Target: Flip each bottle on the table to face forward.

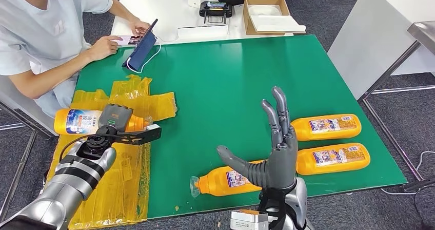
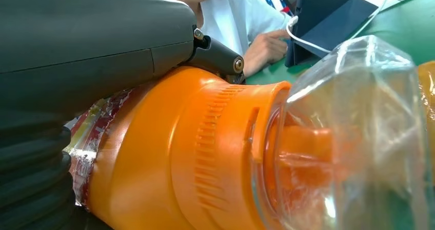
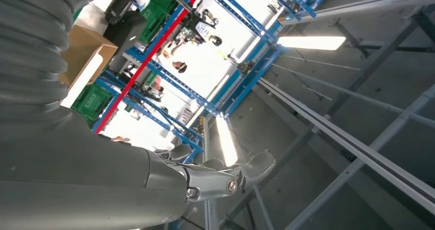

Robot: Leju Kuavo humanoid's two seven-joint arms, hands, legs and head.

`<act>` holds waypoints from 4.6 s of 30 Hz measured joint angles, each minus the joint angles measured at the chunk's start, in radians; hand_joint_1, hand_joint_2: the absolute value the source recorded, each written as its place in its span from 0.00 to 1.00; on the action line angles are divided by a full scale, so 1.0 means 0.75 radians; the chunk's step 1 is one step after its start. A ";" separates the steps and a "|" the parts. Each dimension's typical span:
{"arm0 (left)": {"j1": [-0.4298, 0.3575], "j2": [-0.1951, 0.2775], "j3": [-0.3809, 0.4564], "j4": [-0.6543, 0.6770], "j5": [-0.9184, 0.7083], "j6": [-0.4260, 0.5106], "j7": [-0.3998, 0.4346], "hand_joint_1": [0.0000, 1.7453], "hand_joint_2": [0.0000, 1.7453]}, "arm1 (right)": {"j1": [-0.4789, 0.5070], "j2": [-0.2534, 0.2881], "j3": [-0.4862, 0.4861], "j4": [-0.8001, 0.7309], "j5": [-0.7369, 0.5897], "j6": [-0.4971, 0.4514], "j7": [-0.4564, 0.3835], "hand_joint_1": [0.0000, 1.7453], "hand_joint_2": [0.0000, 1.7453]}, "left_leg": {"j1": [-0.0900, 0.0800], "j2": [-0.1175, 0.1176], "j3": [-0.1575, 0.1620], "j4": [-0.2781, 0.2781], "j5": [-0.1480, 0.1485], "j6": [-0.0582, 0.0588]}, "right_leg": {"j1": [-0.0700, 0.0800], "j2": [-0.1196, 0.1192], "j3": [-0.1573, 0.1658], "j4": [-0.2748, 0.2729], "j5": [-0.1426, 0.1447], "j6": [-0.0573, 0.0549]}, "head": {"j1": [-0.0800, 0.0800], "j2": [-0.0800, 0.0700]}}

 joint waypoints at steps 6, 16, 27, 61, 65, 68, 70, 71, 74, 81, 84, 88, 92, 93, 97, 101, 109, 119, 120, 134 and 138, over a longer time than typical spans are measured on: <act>-0.014 -0.019 0.001 0.041 0.281 -0.087 -0.191 0.34 1.00 | -0.019 -0.006 0.008 0.006 -0.030 -0.006 0.000 0.00 1.00 | 0.000 0.000 0.000 0.000 0.000 0.000 | 0.000 0.000 0.000 0.000 0.000 0.000 | 0.000 0.000; -0.018 -0.036 -0.004 0.072 0.543 -0.064 -0.247 0.00 1.00 | -0.029 -0.016 0.024 0.016 -0.053 -0.010 -0.010 0.00 1.00 | 0.000 0.000 0.000 0.000 0.000 0.000 | 0.000 0.000 0.001 0.000 0.000 0.000 | 0.000 0.000; 0.056 -0.035 0.005 -0.059 0.915 -0.071 -0.402 0.00 1.00 | -0.030 -0.028 0.034 0.028 -0.090 -0.009 -0.045 0.00 1.00 | 0.000 -0.001 -0.001 0.000 0.000 0.000 | 0.000 0.000 0.001 0.000 0.000 0.000 | 0.000 0.000; 0.712 -0.236 0.317 -0.996 1.374 0.192 -0.775 0.00 1.00 | 0.031 -0.211 0.092 0.435 0.411 0.589 0.389 0.00 1.00 | 0.000 -0.002 -0.002 0.000 -0.002 -0.001 | 0.000 0.000 -0.001 -0.001 -0.001 0.000 | 0.000 0.000; 0.715 -0.261 0.319 -0.991 1.399 0.176 -0.791 0.00 1.00 | 0.021 -0.240 0.097 0.521 0.447 0.613 0.437 0.00 1.00 | 0.000 -0.002 -0.002 0.000 -0.002 -0.001 | 0.000 0.000 0.000 -0.001 -0.001 0.000 | 0.000 0.000; 0.716 -0.275 0.318 -0.990 1.407 0.174 -0.792 0.00 1.00 | 0.012 -0.252 0.097 0.574 0.469 0.616 0.470 0.00 1.00 | 0.000 -0.002 -0.002 0.000 -0.001 -0.001 | 0.000 0.000 0.000 -0.001 -0.001 0.000 | 0.000 0.000; 0.716 -0.281 0.315 -0.990 1.408 0.173 -0.792 0.00 1.00 | 0.007 -0.256 0.096 0.597 0.473 0.616 0.477 0.00 1.00 | 0.000 -0.002 -0.002 0.000 -0.001 -0.001 | 0.000 0.000 0.000 -0.001 -0.001 0.000 | -0.001 0.000; 0.716 -0.284 0.314 -0.990 1.408 0.173 -0.792 0.00 1.00 | 0.004 -0.257 0.096 0.608 0.474 0.616 0.478 0.00 1.00 | 0.000 -0.001 -0.002 0.000 -0.001 -0.001 | 0.000 0.000 0.000 -0.001 -0.001 0.000 | -0.001 0.000; 0.716 -0.289 0.313 -0.989 1.408 0.173 -0.792 0.00 1.00 | -0.004 -0.262 0.095 0.636 0.475 0.616 0.479 0.00 1.00 | 0.000 -0.001 -0.002 0.000 -0.001 -0.001 | 0.000 0.000 -0.001 -0.001 -0.001 0.000 | -0.001 0.000; 0.717 -0.291 0.303 -0.989 1.409 0.175 -0.792 0.00 1.00 | -0.007 -0.264 0.090 0.669 0.497 0.618 0.517 0.00 1.00 | 0.000 -0.001 -0.002 0.000 -0.002 -0.001 | 0.000 0.000 -0.001 -0.001 -0.001 0.000 | 0.000 0.000; 0.718 -0.292 0.291 -0.989 1.409 0.178 -0.793 0.00 1.00 | -0.016 -0.264 0.083 0.683 0.527 0.618 0.542 0.00 1.00 | 0.000 -0.001 -0.001 0.000 -0.002 -0.001 | 0.000 0.000 0.000 -0.001 -0.001 0.000 | 0.000 0.000; 0.721 -0.297 0.287 -0.989 1.408 0.185 -0.793 0.00 1.00 | -0.033 -0.261 0.077 0.702 0.588 0.616 0.588 0.00 1.00 | 0.000 -0.001 -0.001 0.000 -0.001 -0.001 | 0.000 0.000 0.000 -0.001 -0.001 0.000 | 0.000 0.000; 0.730 -0.300 0.287 -0.991 1.408 0.192 -0.792 0.00 1.00 | -0.040 -0.257 0.064 0.712 0.637 0.616 0.631 0.00 1.00 | 0.000 -0.001 0.000 0.000 -0.001 -0.001 | 0.000 0.000 0.001 -0.001 -0.001 0.000 | -0.001 0.000; 0.731 -0.300 0.287 -0.991 1.408 0.192 -0.791 0.00 1.00 | -0.042 -0.256 0.059 0.714 0.650 0.619 0.645 0.00 1.00 | 0.000 -0.002 0.000 0.000 -0.001 -0.001 | 0.000 0.000 0.001 -0.001 -0.001 0.000 | -0.001 0.000; 0.738 -0.301 0.288 -0.991 1.408 0.191 -0.786 0.00 1.00 | -0.045 -0.254 0.039 0.721 0.675 0.632 0.676 0.00 1.00 | 0.000 -0.001 0.001 0.000 -0.001 -0.001 | 0.000 0.000 0.001 -0.001 -0.001 0.000 | 0.000 0.000; 0.744 -0.302 0.288 -0.991 1.408 0.190 -0.784 0.00 1.00 | -0.047 -0.251 0.020 0.730 0.684 0.648 0.699 0.00 1.00 | 0.000 -0.001 0.001 0.000 -0.001 -0.001 | 0.000 0.000 0.002 -0.001 -0.001 0.000 | -0.001 0.000; 0.748 -0.304 0.288 -0.991 1.412 0.180 -0.775 0.00 1.00 | -0.072 -0.251 0.012 0.761 0.697 0.690 0.728 0.00 1.00 | 0.000 -0.001 0.005 0.000 -0.001 -0.001 | 0.000 0.000 0.004 -0.001 -0.002 -0.001 | -0.001 0.000; 0.749 -0.305 0.288 -0.991 1.414 0.172 -0.771 0.00 1.00 | -0.094 -0.251 0.012 0.790 0.695 0.711 0.740 0.02 1.00 | 0.000 -0.001 0.014 0.000 -0.005 -0.003 | 0.000 0.000 0.000 -0.002 -0.004 -0.002 | -0.001 0.000; 0.749 -0.305 0.288 -0.991 1.414 0.172 -0.771 0.00 1.00 | -0.098 -0.252 0.012 0.795 0.695 0.715 0.741 0.03 1.00 | 0.000 -0.001 0.015 0.000 -0.005 -0.003 | 0.000 0.000 0.001 -0.002 -0.004 -0.002 | -0.001 0.000; 0.748 -0.308 0.288 -0.996 1.446 0.152 -0.760 0.00 1.00 | -0.129 -0.262 0.014 0.874 0.682 0.735 0.743 0.82 1.00 | 0.000 -0.001 0.016 0.000 -0.003 0.000 | 0.000 0.000 0.002 -0.002 -0.004 -0.002 | 0.000 0.000; 0.749 -0.308 0.288 -1.002 1.447 0.151 -0.760 0.00 1.00 | -0.137 -0.262 0.014 0.884 0.684 0.736 0.743 0.83 1.00 | 0.000 -0.002 0.016 0.000 -0.003 -0.001 | 0.000 0.000 0.003 -0.002 -0.004 -0.002 | 0.000 0.000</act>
